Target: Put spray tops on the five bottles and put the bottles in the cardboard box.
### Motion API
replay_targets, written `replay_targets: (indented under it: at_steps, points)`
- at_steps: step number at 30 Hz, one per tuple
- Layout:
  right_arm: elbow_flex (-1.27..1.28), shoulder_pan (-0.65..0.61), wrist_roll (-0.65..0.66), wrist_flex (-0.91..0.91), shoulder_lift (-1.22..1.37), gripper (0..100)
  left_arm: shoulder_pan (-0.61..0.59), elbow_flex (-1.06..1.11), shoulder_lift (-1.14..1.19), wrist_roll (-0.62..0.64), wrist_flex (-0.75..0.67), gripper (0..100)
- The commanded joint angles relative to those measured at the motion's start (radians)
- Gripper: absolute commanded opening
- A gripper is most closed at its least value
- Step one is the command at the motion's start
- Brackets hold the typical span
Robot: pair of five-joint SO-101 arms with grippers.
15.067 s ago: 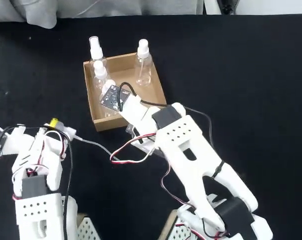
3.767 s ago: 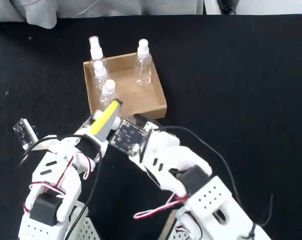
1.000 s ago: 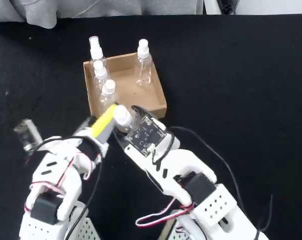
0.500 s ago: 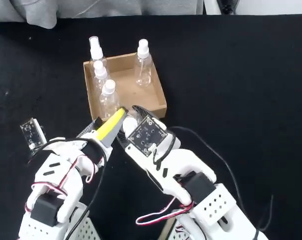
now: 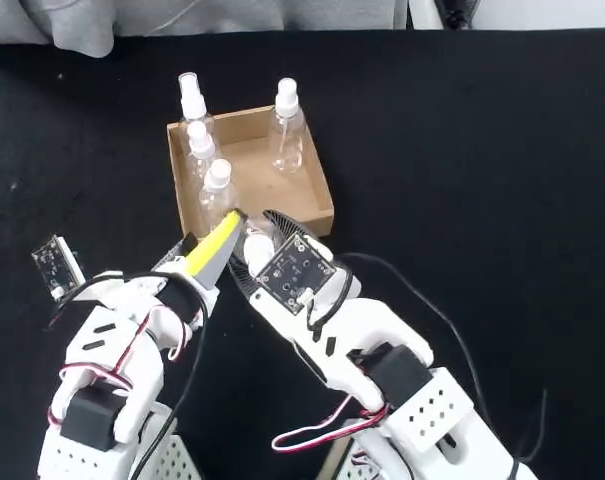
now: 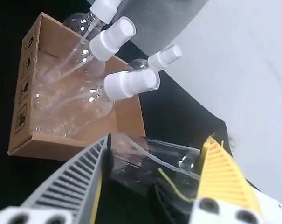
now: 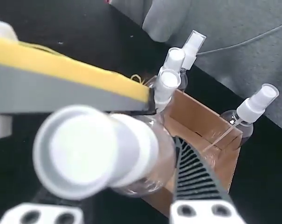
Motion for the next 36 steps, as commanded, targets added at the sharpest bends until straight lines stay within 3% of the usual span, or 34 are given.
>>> replay_targets:
  at_steps: [1,24,36]
  points:
    - [-0.005,0.029,0.002,-0.031,-0.025,8.9,-0.012,-0.077,-0.009,0.011,0.006,30]
    - [-0.028,0.104,0.002,-0.029,-0.022,9.0,-0.349,-0.097,-0.009,0.011,0.000,30]
    - [-0.076,0.153,-0.002,0.041,-0.022,9.1,-0.404,-0.097,-0.008,0.003,-0.003,30]
